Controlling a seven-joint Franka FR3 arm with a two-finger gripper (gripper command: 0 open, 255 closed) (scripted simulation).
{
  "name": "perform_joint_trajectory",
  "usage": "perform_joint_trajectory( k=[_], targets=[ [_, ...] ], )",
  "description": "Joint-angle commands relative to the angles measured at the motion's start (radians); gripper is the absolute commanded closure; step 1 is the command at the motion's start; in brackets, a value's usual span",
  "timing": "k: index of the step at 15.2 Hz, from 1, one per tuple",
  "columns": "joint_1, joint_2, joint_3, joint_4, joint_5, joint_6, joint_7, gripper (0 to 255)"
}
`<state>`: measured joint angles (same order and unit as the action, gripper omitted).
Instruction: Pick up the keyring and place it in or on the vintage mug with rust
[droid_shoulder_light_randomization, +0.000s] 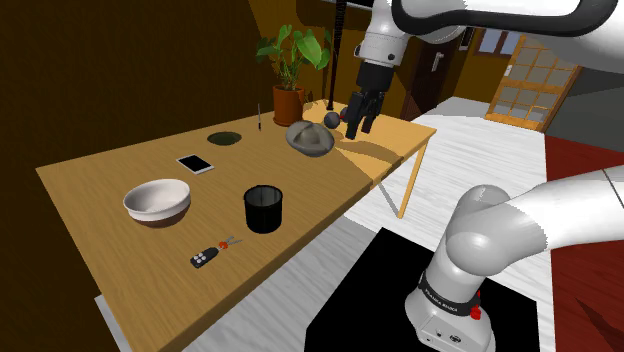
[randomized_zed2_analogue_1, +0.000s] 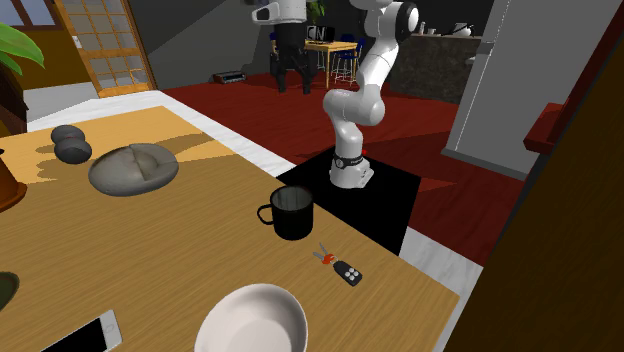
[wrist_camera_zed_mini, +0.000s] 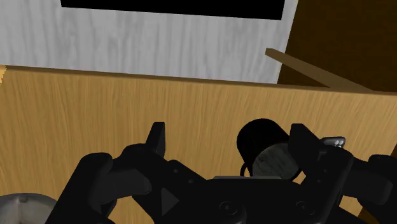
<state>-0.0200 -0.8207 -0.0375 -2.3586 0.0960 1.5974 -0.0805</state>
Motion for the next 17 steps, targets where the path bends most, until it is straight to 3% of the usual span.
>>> perform_joint_trajectory(
  k=[1,9,17],
  targets=[
    [0.0,0.0,0.0,0.0,0.0,0.0,0.0,0],
    [0.011,0.062,0.214,-0.078,0.11,0.159,0.291,0],
    [-0.004,0.25,0.434,-0.047,0.171,0.335,0.584,0]
  ],
)
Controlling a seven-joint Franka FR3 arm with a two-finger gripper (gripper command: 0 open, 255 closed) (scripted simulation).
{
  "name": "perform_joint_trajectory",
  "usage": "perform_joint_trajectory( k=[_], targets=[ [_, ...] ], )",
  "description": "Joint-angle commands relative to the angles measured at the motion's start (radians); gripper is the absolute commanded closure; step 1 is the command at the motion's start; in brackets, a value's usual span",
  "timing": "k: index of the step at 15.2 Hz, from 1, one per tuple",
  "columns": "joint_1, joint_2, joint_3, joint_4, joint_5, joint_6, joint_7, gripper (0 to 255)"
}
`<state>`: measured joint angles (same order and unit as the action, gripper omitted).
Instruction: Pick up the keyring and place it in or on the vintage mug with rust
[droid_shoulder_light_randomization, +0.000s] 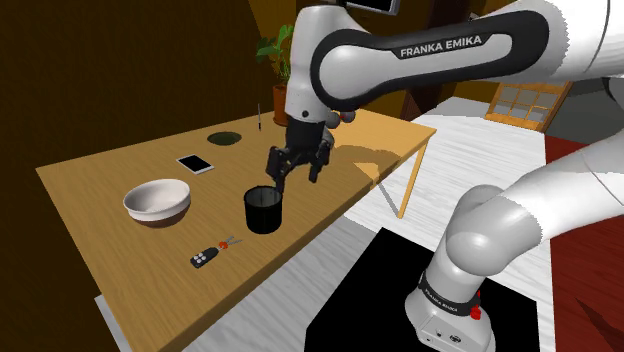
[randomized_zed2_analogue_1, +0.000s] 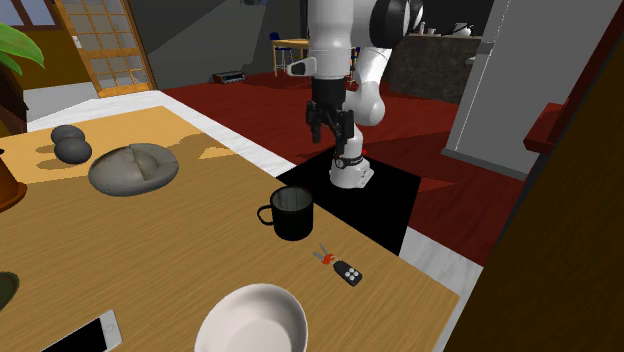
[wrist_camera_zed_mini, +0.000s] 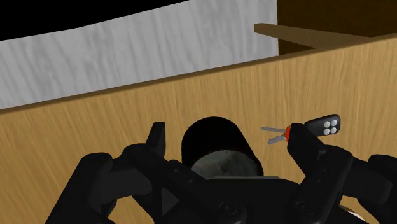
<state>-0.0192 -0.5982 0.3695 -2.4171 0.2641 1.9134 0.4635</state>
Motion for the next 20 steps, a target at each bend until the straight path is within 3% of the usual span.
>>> perform_joint_trajectory(
  k=[1,7,13,15,18,20],
  targets=[
    [-0.01,0.059,0.054,0.024,0.003,0.041,0.079,0],
    [-0.06,0.281,0.217,0.125,-0.055,0.16,0.33,0],
    [-0.1,0.571,0.348,0.282,-0.252,0.238,0.643,0],
    [-0.087,0.68,0.364,0.349,-0.344,0.245,0.757,0],
    [-0.03,0.84,0.346,0.462,-0.472,0.235,0.909,0],
    [-0.007,0.881,0.331,0.484,-0.502,0.242,0.942,0]
  ],
)
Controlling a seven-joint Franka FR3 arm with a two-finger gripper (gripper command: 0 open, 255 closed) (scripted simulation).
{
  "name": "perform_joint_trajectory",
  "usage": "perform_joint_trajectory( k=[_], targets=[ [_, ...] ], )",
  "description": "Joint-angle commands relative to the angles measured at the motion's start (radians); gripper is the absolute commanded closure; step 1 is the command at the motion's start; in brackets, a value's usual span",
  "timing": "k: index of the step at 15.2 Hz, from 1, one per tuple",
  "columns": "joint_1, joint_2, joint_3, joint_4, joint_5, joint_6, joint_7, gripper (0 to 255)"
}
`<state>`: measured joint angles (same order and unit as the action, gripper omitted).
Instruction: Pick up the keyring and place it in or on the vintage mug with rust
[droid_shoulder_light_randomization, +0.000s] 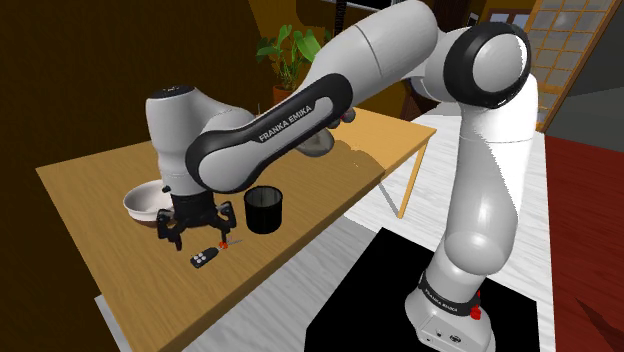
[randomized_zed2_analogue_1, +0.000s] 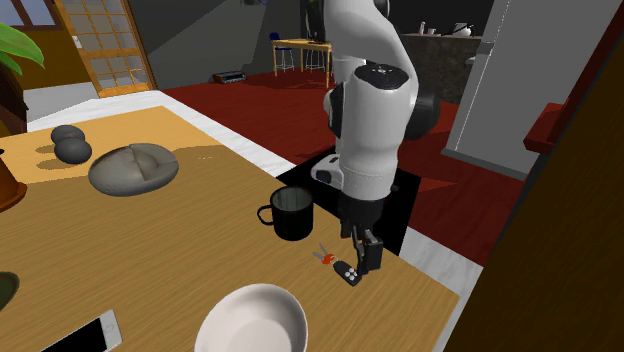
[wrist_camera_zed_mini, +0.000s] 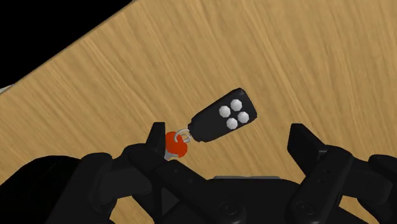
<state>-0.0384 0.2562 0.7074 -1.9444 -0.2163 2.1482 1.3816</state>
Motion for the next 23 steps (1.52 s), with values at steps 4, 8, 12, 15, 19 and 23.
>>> perform_joint_trajectory(
  k=[4,8,12,15,19,23],
  targets=[
    [0.022,0.057,-0.02,-0.008,-0.049,0.05,0.042,0],
    [0.029,0.078,-0.029,-0.019,-0.067,0.077,0.054,0],
    [0.029,0.078,-0.029,-0.019,-0.067,0.077,0.054,0],
    [0.029,0.078,-0.029,-0.019,-0.067,0.076,0.054,255],
    [0.029,0.078,-0.029,-0.019,-0.067,0.076,0.054,255],
    [0.029,0.078,-0.029,-0.019,-0.067,0.076,0.054,255]
  ],
)
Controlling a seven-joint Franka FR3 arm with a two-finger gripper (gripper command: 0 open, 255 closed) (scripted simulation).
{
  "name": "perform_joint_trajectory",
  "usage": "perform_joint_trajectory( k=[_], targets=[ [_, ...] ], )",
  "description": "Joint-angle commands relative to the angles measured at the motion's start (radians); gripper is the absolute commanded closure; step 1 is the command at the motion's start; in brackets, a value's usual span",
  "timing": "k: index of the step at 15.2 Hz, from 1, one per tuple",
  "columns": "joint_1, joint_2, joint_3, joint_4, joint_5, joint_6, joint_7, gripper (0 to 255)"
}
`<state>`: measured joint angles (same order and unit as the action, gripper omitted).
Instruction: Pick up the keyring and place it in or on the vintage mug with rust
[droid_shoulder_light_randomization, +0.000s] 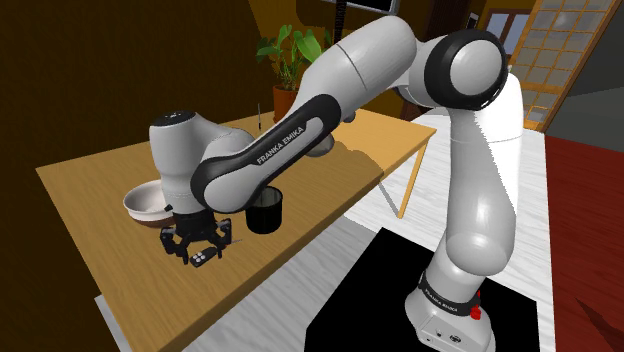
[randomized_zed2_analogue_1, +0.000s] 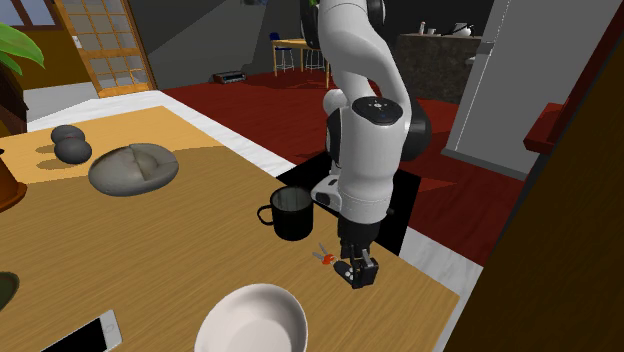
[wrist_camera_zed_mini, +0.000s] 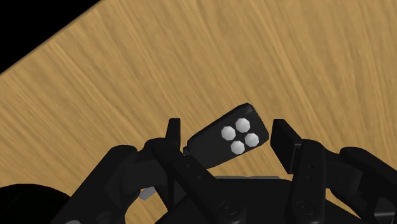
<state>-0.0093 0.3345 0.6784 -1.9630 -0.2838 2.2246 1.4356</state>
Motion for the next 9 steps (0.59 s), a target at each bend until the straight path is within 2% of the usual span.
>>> perform_joint_trajectory(
  k=[1,9],
  targets=[
    [0.0,0.0,0.0,0.0,0.0,0.0,0.0,255],
    [-0.02,-0.06,0.024,0.041,0.054,-0.086,-0.036,255]
  ],
)
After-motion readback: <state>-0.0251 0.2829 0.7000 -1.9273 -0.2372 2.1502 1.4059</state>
